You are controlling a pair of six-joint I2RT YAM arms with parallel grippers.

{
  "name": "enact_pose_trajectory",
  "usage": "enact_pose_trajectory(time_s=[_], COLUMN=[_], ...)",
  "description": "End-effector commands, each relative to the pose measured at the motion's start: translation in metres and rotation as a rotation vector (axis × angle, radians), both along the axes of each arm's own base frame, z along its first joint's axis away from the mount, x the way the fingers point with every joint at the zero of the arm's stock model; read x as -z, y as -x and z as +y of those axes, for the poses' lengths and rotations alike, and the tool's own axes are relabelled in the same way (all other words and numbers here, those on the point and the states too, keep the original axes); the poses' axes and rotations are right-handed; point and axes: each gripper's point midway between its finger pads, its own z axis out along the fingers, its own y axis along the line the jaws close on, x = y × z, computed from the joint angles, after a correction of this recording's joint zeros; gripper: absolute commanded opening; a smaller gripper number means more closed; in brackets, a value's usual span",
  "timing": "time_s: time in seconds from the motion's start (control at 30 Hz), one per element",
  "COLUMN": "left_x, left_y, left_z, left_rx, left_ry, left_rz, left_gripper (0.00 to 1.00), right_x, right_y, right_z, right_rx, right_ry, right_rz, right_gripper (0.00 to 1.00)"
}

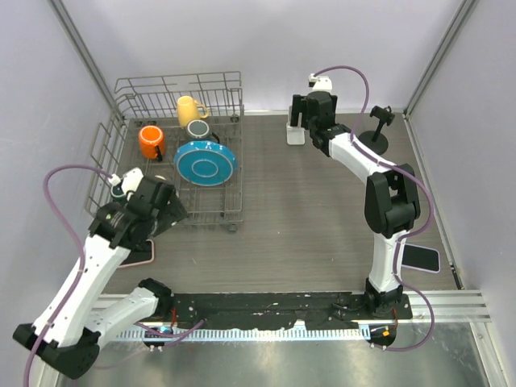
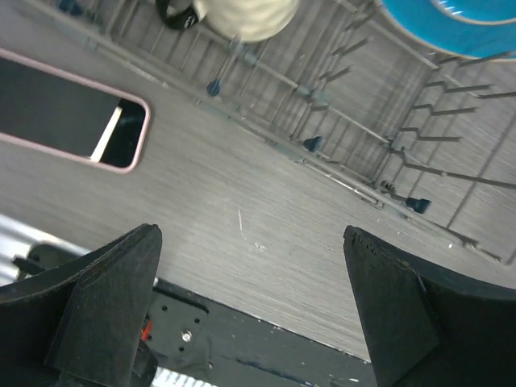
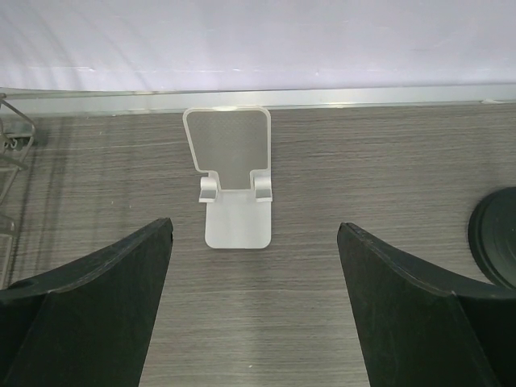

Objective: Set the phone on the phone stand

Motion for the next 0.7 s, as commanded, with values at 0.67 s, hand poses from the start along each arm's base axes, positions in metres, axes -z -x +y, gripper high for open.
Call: enact_pose_trajectory(time_s=[0.67], left_x=[0.041], left_y=[0.034], left_z=[0.075], left_rx=[-0.667], left_ry=[0.228], left_rz=[0.189], left_gripper=[0.97], right_x=[-0.07], right_y=[0.01], right_z=[0.009], right_rx=[-0.056], right_ry=[-0.099], right_rz=[-0.149], right_gripper=[0.89])
